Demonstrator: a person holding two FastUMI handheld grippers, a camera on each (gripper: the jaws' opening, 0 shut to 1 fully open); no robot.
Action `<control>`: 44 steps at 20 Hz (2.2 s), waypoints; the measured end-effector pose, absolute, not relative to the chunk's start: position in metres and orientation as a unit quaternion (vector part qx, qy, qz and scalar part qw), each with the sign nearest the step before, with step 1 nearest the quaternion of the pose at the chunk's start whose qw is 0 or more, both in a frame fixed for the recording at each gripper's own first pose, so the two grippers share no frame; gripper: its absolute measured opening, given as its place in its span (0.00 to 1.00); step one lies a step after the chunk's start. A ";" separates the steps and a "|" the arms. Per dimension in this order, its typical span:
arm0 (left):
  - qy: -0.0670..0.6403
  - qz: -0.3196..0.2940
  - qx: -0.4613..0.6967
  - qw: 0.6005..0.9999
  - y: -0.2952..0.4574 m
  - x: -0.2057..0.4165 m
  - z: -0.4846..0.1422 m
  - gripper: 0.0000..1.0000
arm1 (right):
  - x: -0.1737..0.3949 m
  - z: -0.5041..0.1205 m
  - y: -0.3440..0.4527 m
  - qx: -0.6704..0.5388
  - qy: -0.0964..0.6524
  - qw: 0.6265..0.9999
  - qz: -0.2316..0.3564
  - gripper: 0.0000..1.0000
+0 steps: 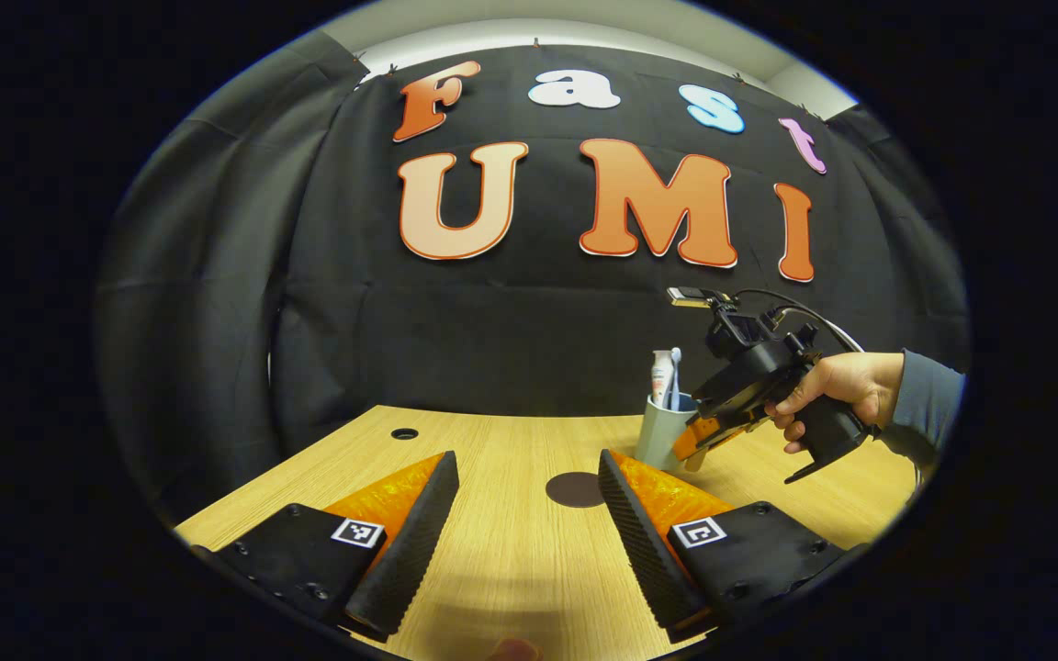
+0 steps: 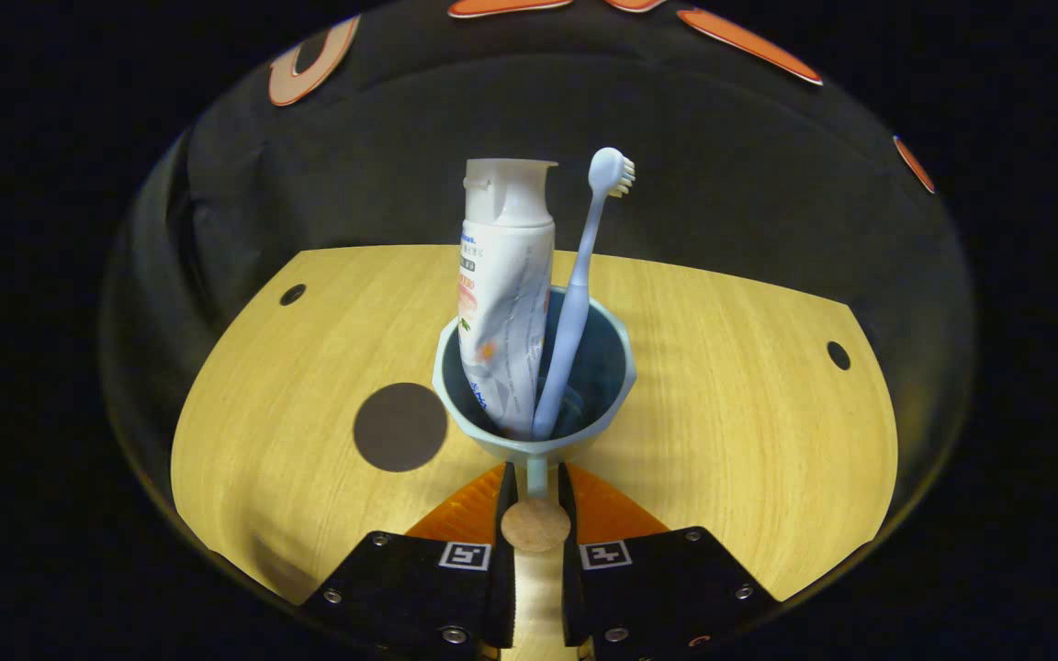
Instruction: Put the toothbrush and toothpaste on the desktop into the cup, then pick up the cup and place it on the coaster on the desktop.
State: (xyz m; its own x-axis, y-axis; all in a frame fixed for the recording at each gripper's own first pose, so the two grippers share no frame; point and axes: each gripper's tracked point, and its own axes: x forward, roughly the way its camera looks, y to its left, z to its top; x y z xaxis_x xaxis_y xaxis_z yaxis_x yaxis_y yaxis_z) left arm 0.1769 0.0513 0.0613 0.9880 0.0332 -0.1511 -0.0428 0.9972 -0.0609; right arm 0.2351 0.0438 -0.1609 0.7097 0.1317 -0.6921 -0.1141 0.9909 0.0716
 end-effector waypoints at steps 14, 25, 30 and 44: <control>0.089 0.046 -0.043 0.994 0.090 0.165 0.038 0.98 | 0.244 -0.173 0.045 -0.045 0.383 0.915 0.116 0.20; 0.105 0.054 -0.055 0.992 0.088 0.164 0.028 0.98 | 0.248 -0.165 0.044 -0.051 0.364 0.920 0.138 0.30; 0.094 0.050 -0.052 0.993 0.079 0.160 0.042 0.98 | 0.257 -0.160 0.033 -0.048 0.311 0.939 0.141 0.56; 0.035 0.014 -0.011 0.999 0.036 0.171 0.105 0.98 | 0.274 -0.118 -0.001 -0.011 0.136 0.986 0.095 0.92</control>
State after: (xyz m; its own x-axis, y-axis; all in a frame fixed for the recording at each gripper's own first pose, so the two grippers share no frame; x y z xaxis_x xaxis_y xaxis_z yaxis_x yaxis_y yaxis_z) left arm 0.1706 0.0356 0.1050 0.9971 0.0268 -0.0709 -0.0284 0.9994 -0.0218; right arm 0.2739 -0.0015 -0.1181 0.9450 0.1837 -0.2708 -0.1898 0.9818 0.0040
